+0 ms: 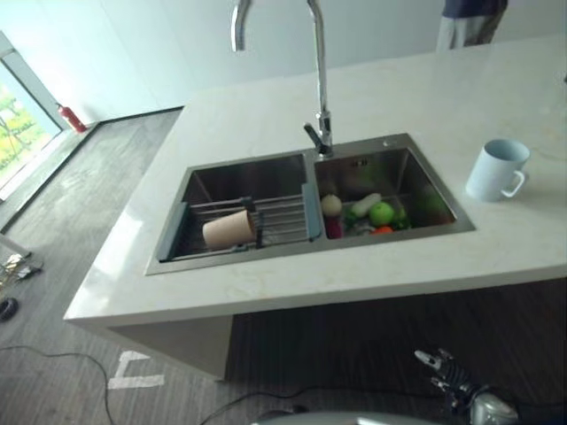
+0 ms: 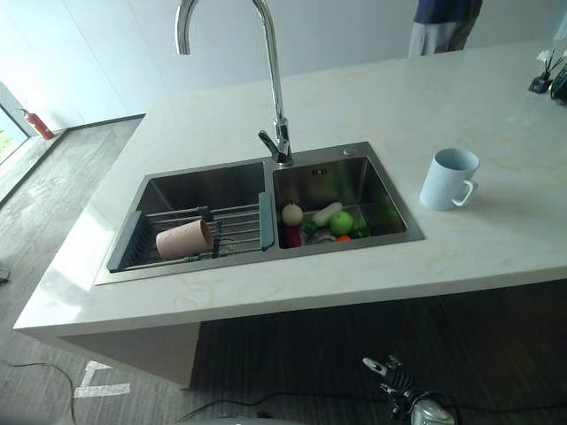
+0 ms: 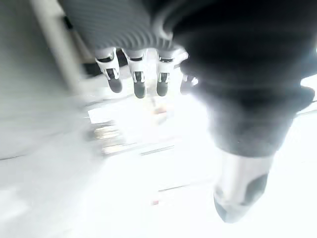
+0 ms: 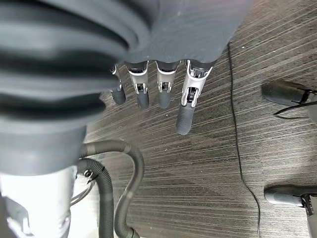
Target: Place the dishes in the dishwasher.
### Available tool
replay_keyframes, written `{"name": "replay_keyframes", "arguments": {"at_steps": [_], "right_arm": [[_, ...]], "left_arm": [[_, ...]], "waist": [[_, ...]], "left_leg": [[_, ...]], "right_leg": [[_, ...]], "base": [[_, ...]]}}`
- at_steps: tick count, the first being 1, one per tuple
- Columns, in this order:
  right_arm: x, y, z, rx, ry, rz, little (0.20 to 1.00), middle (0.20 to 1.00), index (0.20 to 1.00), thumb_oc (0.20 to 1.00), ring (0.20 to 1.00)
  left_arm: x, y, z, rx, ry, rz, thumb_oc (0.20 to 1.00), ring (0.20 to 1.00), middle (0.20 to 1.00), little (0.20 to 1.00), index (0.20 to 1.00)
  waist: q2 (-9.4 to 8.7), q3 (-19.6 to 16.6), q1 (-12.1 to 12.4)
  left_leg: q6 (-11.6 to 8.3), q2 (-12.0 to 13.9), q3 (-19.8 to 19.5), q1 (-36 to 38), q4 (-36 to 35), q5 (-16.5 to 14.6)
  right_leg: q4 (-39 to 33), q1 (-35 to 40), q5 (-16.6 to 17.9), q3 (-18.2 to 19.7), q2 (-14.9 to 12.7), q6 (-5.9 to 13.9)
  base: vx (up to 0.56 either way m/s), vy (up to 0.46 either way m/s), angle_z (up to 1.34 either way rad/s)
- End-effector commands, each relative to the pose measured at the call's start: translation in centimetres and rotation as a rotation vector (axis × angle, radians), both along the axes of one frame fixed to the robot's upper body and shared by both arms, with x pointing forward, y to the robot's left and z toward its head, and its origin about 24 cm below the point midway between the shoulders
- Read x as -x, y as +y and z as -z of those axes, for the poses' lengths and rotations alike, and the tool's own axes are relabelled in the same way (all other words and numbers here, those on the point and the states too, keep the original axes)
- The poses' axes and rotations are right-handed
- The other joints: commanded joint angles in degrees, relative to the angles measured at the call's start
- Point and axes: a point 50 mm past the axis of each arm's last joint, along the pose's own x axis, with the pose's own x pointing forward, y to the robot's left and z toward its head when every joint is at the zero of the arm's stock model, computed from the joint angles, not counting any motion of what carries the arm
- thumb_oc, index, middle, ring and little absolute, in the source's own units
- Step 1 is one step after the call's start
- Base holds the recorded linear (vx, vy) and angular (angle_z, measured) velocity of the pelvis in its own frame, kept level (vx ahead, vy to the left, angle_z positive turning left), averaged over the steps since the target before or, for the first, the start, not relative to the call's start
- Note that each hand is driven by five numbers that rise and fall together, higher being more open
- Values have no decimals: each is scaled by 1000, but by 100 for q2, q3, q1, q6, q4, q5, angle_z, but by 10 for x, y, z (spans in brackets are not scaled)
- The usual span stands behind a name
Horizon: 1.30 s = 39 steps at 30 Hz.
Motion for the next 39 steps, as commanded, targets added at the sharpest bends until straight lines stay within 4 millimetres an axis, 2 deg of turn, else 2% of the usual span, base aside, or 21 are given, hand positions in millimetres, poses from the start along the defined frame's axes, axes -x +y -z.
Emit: {"name": "replay_keyframes", "arguments": {"at_steps": [1,2,4,5,7,8,9,11,13,15,16,18,21,28,30,31,32,39], "right_arm": [[-42,27,-10,-73,-125,24,1000,1000,1000,1000,1000],[-40,31,-10,-82,-120,26,1000,1000,1000,1000,1000],[-38,33,-9,-87,-111,15,1000,1000,1000,1000,1000],[-36,34,-8,-92,-105,16,1000,1000,1000,1000,1000],[-33,37,-6,-102,-96,3,1000,1000,1000,1000,1000],[-32,36,-5,-103,-94,10,1000,1000,1000,1000,1000],[-29,37,-3,-107,-84,6,1000,1000,1000,1000,1000],[-19,39,2,-110,-58,-10,1000,1000,1000,1000,1000],[-11,40,5,-108,-40,-40,1000,1000,1000,1000,1000],[-8,41,6,-108,-32,-49,1000,1000,1000,1000,1000],[-4,41,8,-111,-18,-58,1000,1000,1000,1000,1000],[1,40,9,-117,-8,-62,1000,1000,1000,1000,1000],[4,39,9,-119,-14,-67,1000,1000,1000,1000,1000],[-11,33,0,-106,-66,-74,1000,1000,1000,1000,1000],[-20,28,-7,-98,-106,-78,1000,1000,1000,1000,1000],[-24,25,-10,-98,-124,-79,1000,1000,1000,1000,1000],[-26,25,-11,-97,-129,-82,1000,1000,1000,1000,1000],[-31,21,-18,-84,-141,-97,1000,1000,1000,1000,1000]], "left_arm": [[-22,-10,-43,-349,116,-108,1000,1000,1000,1000,1000],[-37,-27,-105,-633,141,-143,1000,1000,1000,1000,1000],[-55,-52,-153,-824,88,-98,1000,1000,1000,1000,1000],[-74,-78,-178,-946,50,21,1000,1000,1000,1000,1000],[-105,-117,-184,-1003,11,233,1000,1000,1000,1000,1000],[-112,-122,-184,-1001,6,264,1000,1000,1000,1000,1000],[-129,-141,-175,-997,-1,366,1000,1000,1000,1000,1000],[-157,-173,-146,-967,4,545,1000,1000,1000,1000,1000],[-174,-194,-118,-961,21,650,1000,1000,1000,1000,1000],[-179,-203,-109,-994,35,673,1000,1000,1000,1000,1000],[-186,-222,-99,-1090,75,708,1000,1000,1000,1000,1000],[-193,-242,-91,-1157,130,769,1000,1000,1000,1000,1000],[-204,-257,-78,-1147,199,849,1000,1000,1000,1000,1000],[-216,-263,-44,-1047,297,977,1000,1000,1000,1000,1000],[-219,-259,-27,-1013,371,1023,1000,1000,1000,1000,1000],[-218,-256,-12,-1016,474,1044,1000,1000,1000,1000,1000],[-217,-253,-7,-1020,517,1049,1000,1000,1000,1000,1000],[-209,-226,15,-949,680,1017,1000,1000,1000,1000,1000]], "waist": [[-140,346,43],[-169,307,43],[-187,278,-13],[-204,254,-60],[-245,246,-195],[-245,236,-160],[-270,241,-215],[-328,250,-275],[-395,273,-347],[-428,285,-379],[-488,319,-443],[-554,371,-491],[-616,475,-554],[-672,838,-533],[-645,1001,-518],[-622,1058,-504],[-614,1076,-500],[-550,1164,-472]], "left_leg": [[-23,5,200,113,43,-494],[-35,2,236,126,43,-509],[-50,6,282,151,43,-527],[-67,4,314,174,43,-550],[-80,-1,350,206,43,-582],[-81,-2,354,209,43,-587],[-62,-1,433,164,43,-492],[-65,3,459,185,43,-507],[-61,7,497,200,43,-517],[-53,9,518,206,43,-522],[-39,17,558,207,43,-522],[-30,29,596,187,43,-511],[-22,47,657,113,43,-471],[-29,80,706,-278,43,-308],[-34,67,661,-408,43,-250],[-49,63,634,-427,43,-230],[-53,63,632,-433,43,-219],[-59,42,634,-493,43,-172]], "right_leg": [[49,241,-531,162,-78,259],[45,243,-511,167,-72,284],[40,247,-505,198,-68,302],[32,248,-501,227,-62,322],[30,247,-506,273,-53,329],[29,248,-508,278,-53,330],[29,186,-423,248,-50,293],[30,161,-419,341,-42,298],[27,138,-402,411,-40,316],[26,125,-394,437,-43,325],[30,94,-373,481,-50,341],[35,33,-334,527,-60,371],[38,-81,-280,589,-72,411],[28,-460,-166,659,-83,437],[21,-563,-149,690,-78,426],[22,-573,-144,673,-81,428],[26,-577,-141,665,-87,428],[35,-628,-121,629,-106,434]], "base": [[27,-61,15],[32,-46,10],[50,-48,3],[62,-38,1],[54,-22,-2],[0,0,0],[-19,43,-6],[17,73,-17],[34,96,-19],[18,72,-22],[14,71,-25],[0,62,-11],[-39,47,-6],[-118,29,-11],[-135,21,3],[-47,16,3],[0,0,0],[-6,9,0]]}}
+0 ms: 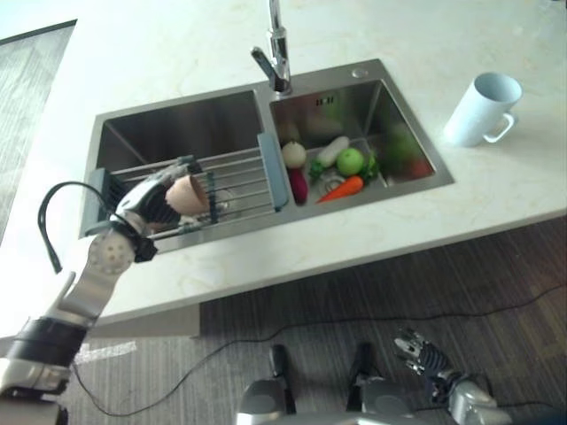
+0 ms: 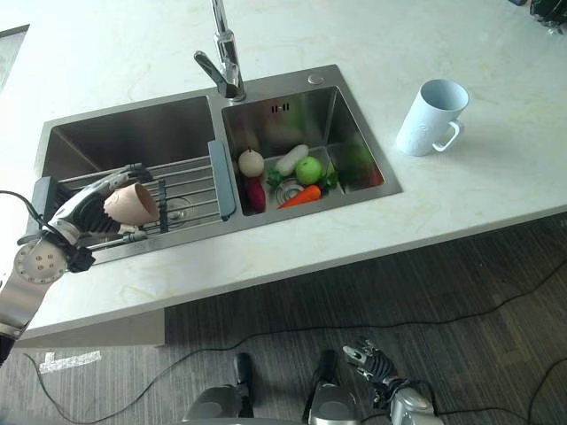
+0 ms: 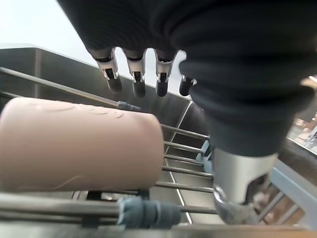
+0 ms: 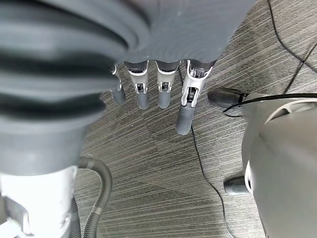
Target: Place the dishes in the dishwasher.
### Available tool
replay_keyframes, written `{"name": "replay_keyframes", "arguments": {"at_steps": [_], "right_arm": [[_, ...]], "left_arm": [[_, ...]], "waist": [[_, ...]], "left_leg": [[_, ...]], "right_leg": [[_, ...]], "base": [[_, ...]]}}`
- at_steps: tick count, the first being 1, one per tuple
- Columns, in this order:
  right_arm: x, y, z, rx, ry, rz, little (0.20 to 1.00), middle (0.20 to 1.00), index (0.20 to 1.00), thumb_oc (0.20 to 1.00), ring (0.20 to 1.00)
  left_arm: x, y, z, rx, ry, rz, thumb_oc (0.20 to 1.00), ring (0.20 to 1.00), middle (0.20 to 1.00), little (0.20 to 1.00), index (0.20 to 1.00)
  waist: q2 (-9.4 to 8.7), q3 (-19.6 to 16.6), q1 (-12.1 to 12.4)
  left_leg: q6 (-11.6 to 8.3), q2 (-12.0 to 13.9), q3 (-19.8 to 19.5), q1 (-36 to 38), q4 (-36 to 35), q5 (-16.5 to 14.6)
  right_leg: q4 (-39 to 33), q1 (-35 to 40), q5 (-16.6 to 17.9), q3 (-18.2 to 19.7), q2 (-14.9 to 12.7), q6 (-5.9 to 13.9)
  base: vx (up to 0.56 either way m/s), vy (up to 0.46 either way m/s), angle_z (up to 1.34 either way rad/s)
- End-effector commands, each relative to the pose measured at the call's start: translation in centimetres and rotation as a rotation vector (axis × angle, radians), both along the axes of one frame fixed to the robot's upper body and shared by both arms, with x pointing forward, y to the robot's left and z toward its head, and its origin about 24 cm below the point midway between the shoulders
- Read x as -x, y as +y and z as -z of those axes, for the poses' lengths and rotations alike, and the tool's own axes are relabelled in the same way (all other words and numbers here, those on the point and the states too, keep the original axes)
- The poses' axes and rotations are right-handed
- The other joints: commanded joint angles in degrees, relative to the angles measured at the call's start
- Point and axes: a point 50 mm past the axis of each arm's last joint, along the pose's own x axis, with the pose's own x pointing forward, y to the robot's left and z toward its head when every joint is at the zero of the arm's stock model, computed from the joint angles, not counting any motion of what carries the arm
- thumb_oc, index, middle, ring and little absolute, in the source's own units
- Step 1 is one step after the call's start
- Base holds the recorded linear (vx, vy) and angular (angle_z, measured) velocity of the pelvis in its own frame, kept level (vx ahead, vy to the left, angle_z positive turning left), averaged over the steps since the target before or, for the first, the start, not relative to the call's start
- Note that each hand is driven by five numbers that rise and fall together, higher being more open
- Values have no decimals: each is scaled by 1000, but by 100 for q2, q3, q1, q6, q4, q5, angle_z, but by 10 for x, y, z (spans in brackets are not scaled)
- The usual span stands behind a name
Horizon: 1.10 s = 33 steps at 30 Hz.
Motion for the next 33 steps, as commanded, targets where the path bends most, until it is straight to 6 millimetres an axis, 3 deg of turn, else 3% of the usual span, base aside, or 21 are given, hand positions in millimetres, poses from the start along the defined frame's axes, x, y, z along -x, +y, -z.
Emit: {"name": "replay_keyframes", "arguments": {"at_steps": [1,10,23,33], "right_arm": [[-6,-5,-7,-8,-35,0,1000,1000,1000,1000,1000],[-13,-6,-12,-4,-59,-7,1000,1000,1000,1000,1000],[-13,6,-10,-19,-67,-15,1000,1000,1000,1000,1000],[-19,6,-13,-15,-85,-20,1000,1000,1000,1000,1000]], "left_arm": [[-3,16,-27,-70,-72,-41,1000,1000,1000,1000,1000],[3,35,-25,-88,-83,-128,1000,1000,1000,1000,1000],[18,37,-67,26,-607,-154,1000,1000,1000,1000,1000],[13,40,-64,-5,-578,-182,1000,1000,1000,1000,1000]], "waist": [[-59,-39,89],[-35,67,137],[-160,169,221],[-189,297,182]], "left_leg": [[-34,-51,140,6,6,-342],[-36,-78,82,-70,15,-322],[-65,-65,55,-191,9,-310],[-71,-41,84,-302,35,-288]], "right_leg": [[40,163,-406,185,-199,529],[95,90,-398,169,-231,549],[157,-32,-402,106,-250,561],[239,-191,-391,152,-256,570]], "base": [[0,0,0],[-4,11,1],[-5,0,2],[0,0,0]]}}
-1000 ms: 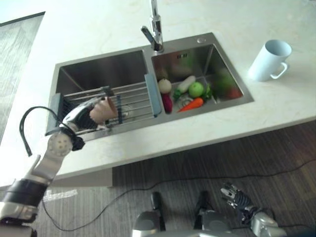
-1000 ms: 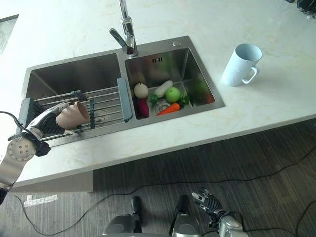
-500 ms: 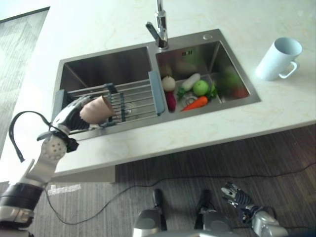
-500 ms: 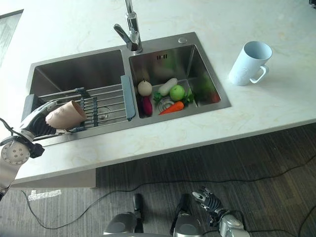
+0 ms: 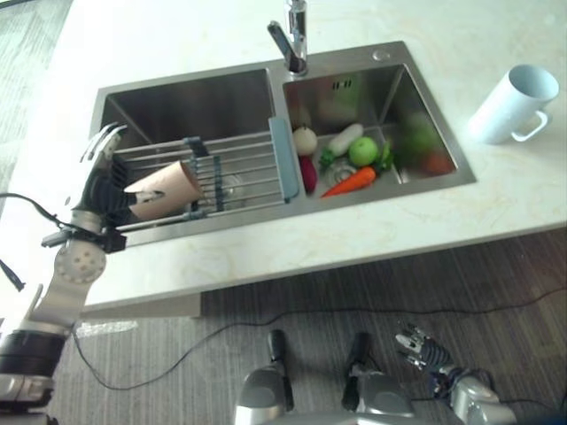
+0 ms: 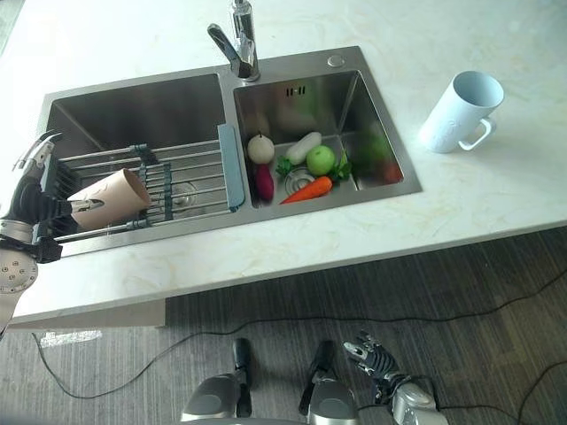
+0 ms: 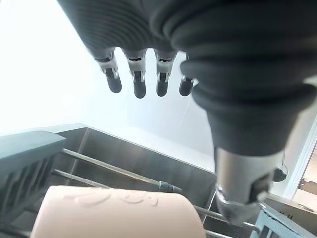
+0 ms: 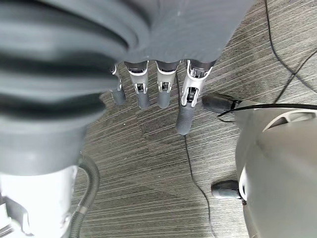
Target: Place the dishes in the dishwasher.
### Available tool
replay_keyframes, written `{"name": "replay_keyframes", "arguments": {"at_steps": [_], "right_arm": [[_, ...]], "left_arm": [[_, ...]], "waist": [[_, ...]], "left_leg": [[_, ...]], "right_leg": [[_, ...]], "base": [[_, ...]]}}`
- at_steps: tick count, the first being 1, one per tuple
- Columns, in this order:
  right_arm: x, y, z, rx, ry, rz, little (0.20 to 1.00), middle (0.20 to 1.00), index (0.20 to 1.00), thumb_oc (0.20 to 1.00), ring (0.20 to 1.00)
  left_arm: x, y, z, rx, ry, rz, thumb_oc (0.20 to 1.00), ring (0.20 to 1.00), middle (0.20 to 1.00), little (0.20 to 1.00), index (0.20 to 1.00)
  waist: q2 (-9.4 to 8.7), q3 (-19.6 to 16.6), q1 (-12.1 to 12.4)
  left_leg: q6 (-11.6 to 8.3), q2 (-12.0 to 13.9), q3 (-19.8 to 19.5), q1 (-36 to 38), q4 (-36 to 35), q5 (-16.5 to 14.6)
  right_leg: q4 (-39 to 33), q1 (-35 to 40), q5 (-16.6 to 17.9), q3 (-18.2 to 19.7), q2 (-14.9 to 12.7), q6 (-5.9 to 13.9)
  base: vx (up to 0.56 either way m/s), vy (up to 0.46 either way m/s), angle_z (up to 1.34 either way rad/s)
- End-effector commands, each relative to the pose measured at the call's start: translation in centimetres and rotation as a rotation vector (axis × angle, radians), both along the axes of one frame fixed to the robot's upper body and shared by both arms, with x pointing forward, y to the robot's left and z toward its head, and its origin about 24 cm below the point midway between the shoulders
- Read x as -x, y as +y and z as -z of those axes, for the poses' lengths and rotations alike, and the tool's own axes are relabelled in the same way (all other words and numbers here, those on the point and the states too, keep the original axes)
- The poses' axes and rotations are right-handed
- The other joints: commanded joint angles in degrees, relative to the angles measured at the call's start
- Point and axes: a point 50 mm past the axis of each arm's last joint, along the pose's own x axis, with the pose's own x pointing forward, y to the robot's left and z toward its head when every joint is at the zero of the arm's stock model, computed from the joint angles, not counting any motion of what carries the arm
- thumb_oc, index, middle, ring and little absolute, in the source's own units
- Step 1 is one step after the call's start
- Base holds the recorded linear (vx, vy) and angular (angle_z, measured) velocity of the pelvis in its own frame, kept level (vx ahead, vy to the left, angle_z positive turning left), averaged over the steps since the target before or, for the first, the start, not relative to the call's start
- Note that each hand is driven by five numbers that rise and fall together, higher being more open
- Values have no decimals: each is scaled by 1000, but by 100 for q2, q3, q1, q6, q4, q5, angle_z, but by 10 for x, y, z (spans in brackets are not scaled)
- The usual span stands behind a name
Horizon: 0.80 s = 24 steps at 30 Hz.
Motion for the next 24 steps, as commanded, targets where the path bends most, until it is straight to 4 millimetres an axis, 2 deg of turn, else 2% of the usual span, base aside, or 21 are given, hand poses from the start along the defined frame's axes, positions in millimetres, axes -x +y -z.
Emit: {"name": "replay_keyframes", "arguments": {"at_steps": [1,3,5,12,24], "right_arm": [[-16,6,-10,-19,-78,-8,1000,1000,1000,1000,1000],[-20,2,-13,-12,-88,-4,1000,1000,1000,1000,1000],[-22,-1,-15,-11,-96,-12,1000,1000,1000,1000,1000],[-33,-1,-22,-13,-129,-17,1000,1000,1000,1000,1000],[-37,-1,-27,-20,-151,-21,1000,1000,1000,1000,1000]], "left_arm": [[-6,11,-30,-46,-80,-33,1000,1000,1000,1000,1000],[-10,11,-29,-156,9,-52,1000,1000,1000,1000,1000],[-13,15,-24,-136,84,-81,1000,1000,1000,1000,1000],[-20,25,-17,-116,161,-148,1000,1000,1000,1000,1000],[-16,43,-5,-43,299,-238,1000,1000,1000,1000,1000]], "waist": [[-60,55,19],[-61,117,8],[-56,163,-2],[-51,258,-42],[53,308,-38]], "left_leg": [[-64,-28,232,-72,36,-321],[-63,-34,228,-130,40,-312],[-61,-40,223,-162,38,-312],[-44,-53,235,-243,43,-286],[-36,-94,256,-257,21,-278]], "right_leg": [[242,-45,-376,264,-242,562],[255,-113,-352,283,-243,578],[259,-151,-343,286,-241,583],[302,-281,-310,340,-240,593],[329,-338,-277,273,-309,633]], "base": [[-40,12,0],[-44,12,0],[-21,6,0],[-10,3,0],[-19,6,0]]}}
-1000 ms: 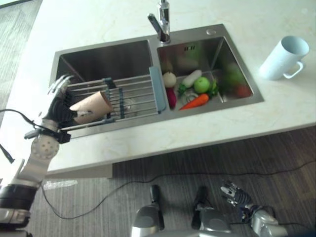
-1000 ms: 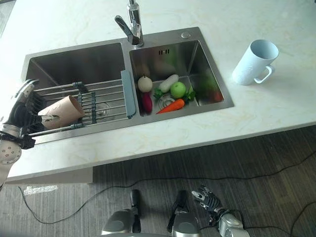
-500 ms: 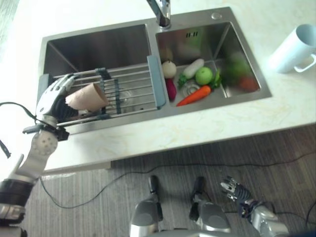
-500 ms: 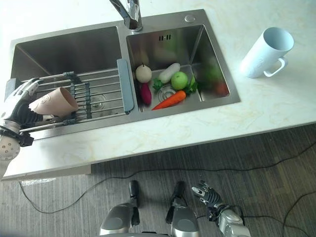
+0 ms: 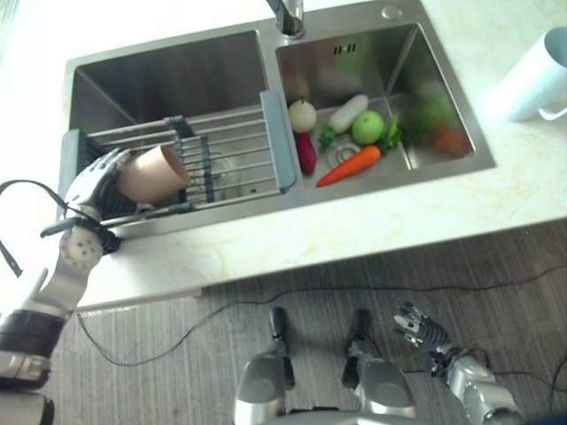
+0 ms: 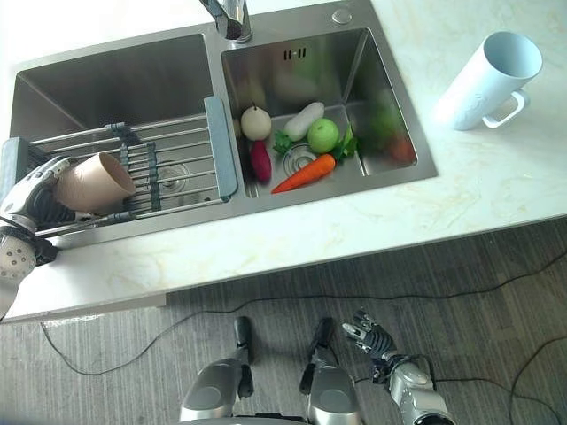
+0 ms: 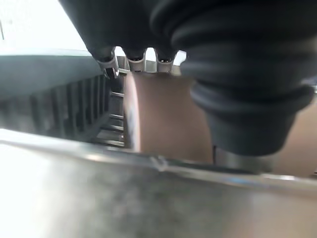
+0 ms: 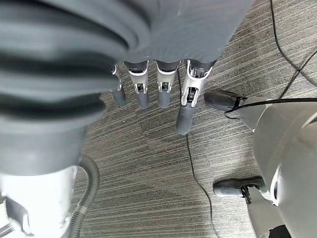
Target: Place the dishes in the dishwasher.
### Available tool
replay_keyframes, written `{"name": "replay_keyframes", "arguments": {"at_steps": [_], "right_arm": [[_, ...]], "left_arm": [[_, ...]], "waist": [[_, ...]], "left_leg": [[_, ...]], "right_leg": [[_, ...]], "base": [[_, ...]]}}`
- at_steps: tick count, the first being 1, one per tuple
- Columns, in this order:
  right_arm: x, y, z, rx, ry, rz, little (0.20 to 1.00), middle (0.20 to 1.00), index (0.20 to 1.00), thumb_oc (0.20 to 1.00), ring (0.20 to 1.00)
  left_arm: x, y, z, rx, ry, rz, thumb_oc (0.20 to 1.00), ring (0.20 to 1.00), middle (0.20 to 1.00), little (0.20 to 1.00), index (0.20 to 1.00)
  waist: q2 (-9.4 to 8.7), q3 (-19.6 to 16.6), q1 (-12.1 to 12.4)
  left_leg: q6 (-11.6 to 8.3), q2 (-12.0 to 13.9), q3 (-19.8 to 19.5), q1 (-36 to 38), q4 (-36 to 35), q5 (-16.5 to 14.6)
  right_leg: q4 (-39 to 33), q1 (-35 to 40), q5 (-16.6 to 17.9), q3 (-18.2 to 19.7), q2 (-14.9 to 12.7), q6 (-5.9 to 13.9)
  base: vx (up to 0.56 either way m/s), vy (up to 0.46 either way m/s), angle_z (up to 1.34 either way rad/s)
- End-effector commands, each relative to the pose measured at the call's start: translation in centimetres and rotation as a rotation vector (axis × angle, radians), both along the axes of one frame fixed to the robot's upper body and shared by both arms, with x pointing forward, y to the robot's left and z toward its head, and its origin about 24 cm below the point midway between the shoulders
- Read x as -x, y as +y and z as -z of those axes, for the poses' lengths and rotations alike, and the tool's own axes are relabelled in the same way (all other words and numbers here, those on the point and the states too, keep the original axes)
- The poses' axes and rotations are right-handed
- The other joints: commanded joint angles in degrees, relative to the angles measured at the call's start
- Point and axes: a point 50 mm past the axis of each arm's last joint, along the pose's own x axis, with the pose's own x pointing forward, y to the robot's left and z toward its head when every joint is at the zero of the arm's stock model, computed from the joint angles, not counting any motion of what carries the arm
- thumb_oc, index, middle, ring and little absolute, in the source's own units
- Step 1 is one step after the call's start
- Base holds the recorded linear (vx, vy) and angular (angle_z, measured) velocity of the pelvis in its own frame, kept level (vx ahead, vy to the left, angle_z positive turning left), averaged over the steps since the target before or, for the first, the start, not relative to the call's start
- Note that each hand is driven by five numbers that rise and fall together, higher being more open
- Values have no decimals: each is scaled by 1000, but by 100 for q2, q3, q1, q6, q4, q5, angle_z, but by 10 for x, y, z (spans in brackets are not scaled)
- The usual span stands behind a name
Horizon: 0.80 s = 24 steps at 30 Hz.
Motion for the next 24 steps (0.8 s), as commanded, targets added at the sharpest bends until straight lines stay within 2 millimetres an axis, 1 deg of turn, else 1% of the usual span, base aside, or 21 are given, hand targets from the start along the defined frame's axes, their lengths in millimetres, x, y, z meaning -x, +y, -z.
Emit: {"name": "replay_keyframes", "arguments": {"at_steps": [1,3,9,10,11,15,16,17,20,22,24], "right_arm": [[-4,-4,-8,-17,-36,4,1000,1000,1000,1000,1000],[-5,-4,-8,-19,-41,6,1000,1000,1000,1000,1000],[-8,-6,-11,-17,-56,13,1000,1000,1000,1000,1000],[-8,-7,-12,-15,-57,14,1000,1000,1000,1000,1000],[-8,-9,-12,-14,-58,17,1000,1000,1000,1000,1000],[-8,-12,-12,-13,-57,24,1000,1000,1000,1000,1000],[-7,-12,-11,-13,-51,26,1000,1000,1000,1000,1000],[-6,-12,-11,-12,-47,26,1000,1000,1000,1000,1000],[-4,-11,-8,-14,-40,26,1000,1000,1000,1000,1000],[-2,-8,-5,-15,-31,26,1000,1000,1000,1000,1000],[-1,-7,-4,-18,-32,30,1000,1000,1000,1000,1000]], "left_arm": [[3,25,-18,6,-31,-107,1000,1000,1000,1000,1000],[4,27,-13,13,13,-113,1000,1000,1000,1000,1000],[0,23,-5,54,131,-81,1000,1000,1000,1000,1000],[-1,22,-5,50,142,-73,583,583,583,583,583],[-1,20,-8,36,149,-52,200,200,200,200,200],[-3,17,-15,29,136,-12,200,200,200,200,200],[-4,13,-23,25,94,27,200,200,200,200,200],[-4,12,-26,22,74,41,200,200,200,200,200],[-5,8,-31,11,25,67,200,200,200,200,200],[-5,2,-37,20,-62,94,200,200,200,200,200],[-5,-1,-39,20,-95,104,200,200,200,200,200]], "waist": [[-30,-140,21],[-11,-138,28],[19,-135,0],[23,-134,-6],[27,-136,-10],[39,-129,-26],[47,-140,-23],[49,-147,-25],[48,-162,-22],[44,-178,-12],[43,-181,-1]], "left_leg": [[-32,-91,251,-99,15,-288],[-32,-93,253,-103,14,-284],[-32,-95,281,-106,3,-283],[-33,-95,288,-105,3,-285],[-31,-99,296,-112,3,-285],[-31,-103,318,-122,3,-294],[-24,-113,327,-121,3,-303],[-23,-114,334,-116,3,-306],[-23,-114,343,-111,3,-309],[-23,-118,335,-109,3,-319],[-24,-119,330,-109,3,-321]], "right_leg": [[325,-180,-281,240,-308,644],[330,-186,-273,216,-320,652],[312,-203,-237,203,-323,671],[310,-207,-231,201,-324,676],[305,-218,-221,205,-326,682],[302,-237,-210,206,-335,693],[294,-236,-204,201,-340,695],[295,-234,-203,198,-344,696],[293,-227,-201,185,-354,696],[280,-215,-198,175,-358,692],[271,-206,-196,165,-360,692]], "base": [[0,0,0],[-34,9,0],[0,0,0],[0,0,0],[-31,8,0],[-16,4,0],[0,0,0],[0,0,0],[0,0,0],[0,0,0],[0,0,0]]}}
